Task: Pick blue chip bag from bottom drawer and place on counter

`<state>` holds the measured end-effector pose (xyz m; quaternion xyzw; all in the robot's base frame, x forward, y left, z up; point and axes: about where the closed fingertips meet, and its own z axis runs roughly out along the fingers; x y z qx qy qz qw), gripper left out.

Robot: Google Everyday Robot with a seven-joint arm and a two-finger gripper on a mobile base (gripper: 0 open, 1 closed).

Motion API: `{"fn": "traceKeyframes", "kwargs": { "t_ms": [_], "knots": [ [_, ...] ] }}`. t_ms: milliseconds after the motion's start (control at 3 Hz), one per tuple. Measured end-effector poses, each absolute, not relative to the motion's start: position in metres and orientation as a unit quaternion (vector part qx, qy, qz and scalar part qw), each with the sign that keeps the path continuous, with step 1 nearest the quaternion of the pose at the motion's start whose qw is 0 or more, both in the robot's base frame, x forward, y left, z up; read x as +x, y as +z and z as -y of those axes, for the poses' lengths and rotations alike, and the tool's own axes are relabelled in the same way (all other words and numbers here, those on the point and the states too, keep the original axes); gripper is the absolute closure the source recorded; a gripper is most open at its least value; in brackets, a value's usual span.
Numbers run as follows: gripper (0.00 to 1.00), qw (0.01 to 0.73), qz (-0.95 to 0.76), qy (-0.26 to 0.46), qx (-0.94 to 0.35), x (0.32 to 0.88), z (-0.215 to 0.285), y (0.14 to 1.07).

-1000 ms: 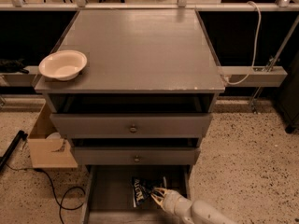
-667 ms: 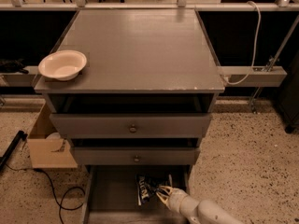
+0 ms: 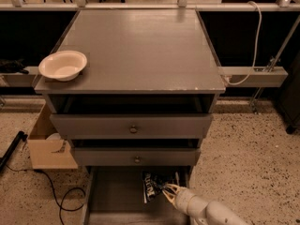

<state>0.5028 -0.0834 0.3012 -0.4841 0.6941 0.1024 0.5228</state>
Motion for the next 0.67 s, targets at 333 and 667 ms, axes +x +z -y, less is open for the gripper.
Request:
{"fn": "traceKeyframes", "kwargs": {
  "t_ms": [333, 667],
  "knots": [
    [1.00, 0.540, -0.680, 0.058, -0.492, 0.500, 0.100, 0.340],
    [1.00, 0.557, -0.669, 0.026, -0.491, 0.493, 0.119, 0.374]
  ]
}}
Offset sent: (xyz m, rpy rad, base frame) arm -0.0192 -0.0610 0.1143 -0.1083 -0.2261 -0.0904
